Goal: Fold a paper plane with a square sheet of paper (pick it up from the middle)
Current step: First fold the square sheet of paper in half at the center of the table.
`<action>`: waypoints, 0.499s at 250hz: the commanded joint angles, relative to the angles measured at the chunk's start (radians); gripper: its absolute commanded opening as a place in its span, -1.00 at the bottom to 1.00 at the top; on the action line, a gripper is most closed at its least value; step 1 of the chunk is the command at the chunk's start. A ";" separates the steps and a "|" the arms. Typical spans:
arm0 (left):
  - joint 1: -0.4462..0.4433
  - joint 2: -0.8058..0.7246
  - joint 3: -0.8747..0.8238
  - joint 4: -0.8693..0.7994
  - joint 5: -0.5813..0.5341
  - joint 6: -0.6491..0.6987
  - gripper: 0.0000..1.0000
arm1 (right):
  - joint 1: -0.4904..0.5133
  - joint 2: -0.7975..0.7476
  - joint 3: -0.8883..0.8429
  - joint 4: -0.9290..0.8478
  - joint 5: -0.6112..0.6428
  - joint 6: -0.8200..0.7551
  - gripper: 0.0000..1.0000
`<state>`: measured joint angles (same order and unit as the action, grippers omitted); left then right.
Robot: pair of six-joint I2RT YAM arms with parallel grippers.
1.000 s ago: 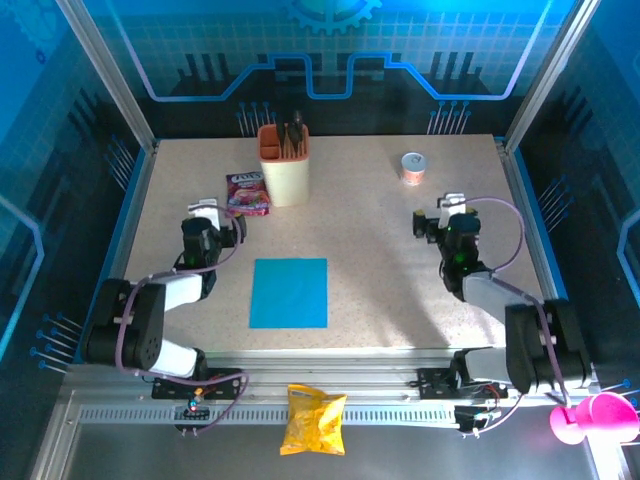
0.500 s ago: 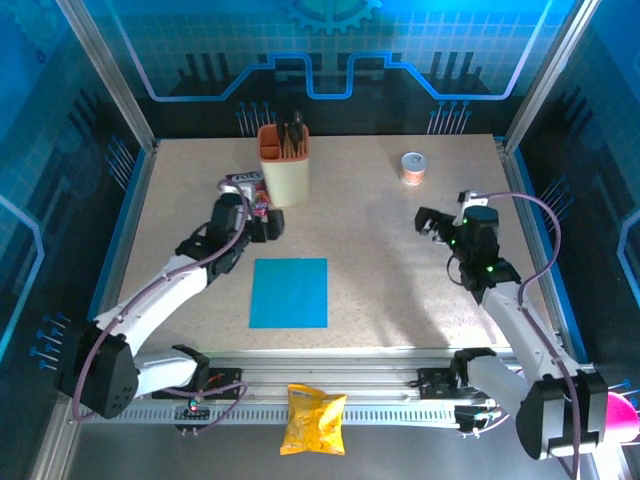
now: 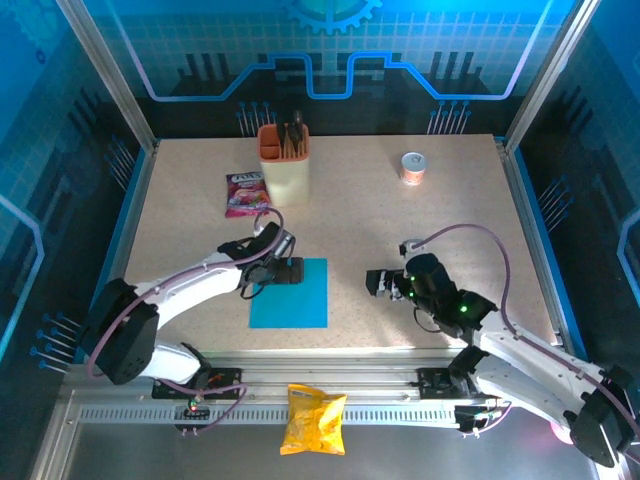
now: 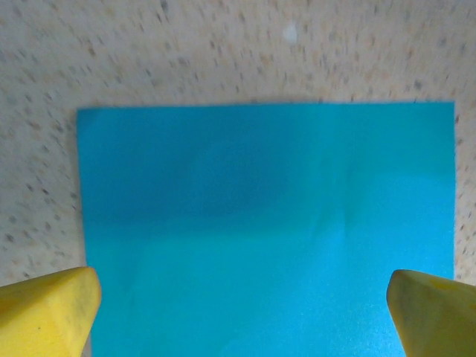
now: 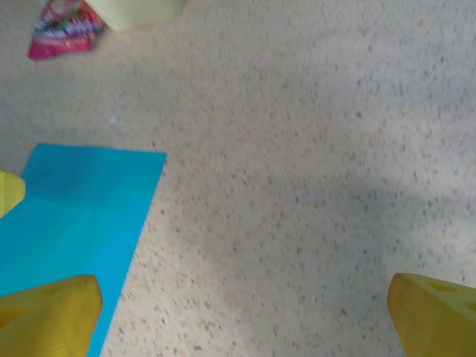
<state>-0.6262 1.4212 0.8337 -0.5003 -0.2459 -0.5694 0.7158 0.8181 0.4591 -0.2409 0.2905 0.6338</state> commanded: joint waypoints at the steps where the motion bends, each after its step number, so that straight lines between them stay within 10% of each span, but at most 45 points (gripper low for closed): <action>1: -0.044 0.024 0.014 -0.055 0.019 -0.062 1.00 | 0.037 -0.008 -0.019 -0.045 0.076 0.057 0.99; 125: -0.087 0.142 0.038 -0.026 0.015 -0.129 0.91 | 0.054 -0.081 -0.058 -0.071 0.068 0.090 0.99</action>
<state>-0.7036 1.5322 0.8345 -0.5186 -0.2344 -0.6827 0.7536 0.7444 0.4202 -0.2924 0.3382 0.6956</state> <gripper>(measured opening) 0.965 0.993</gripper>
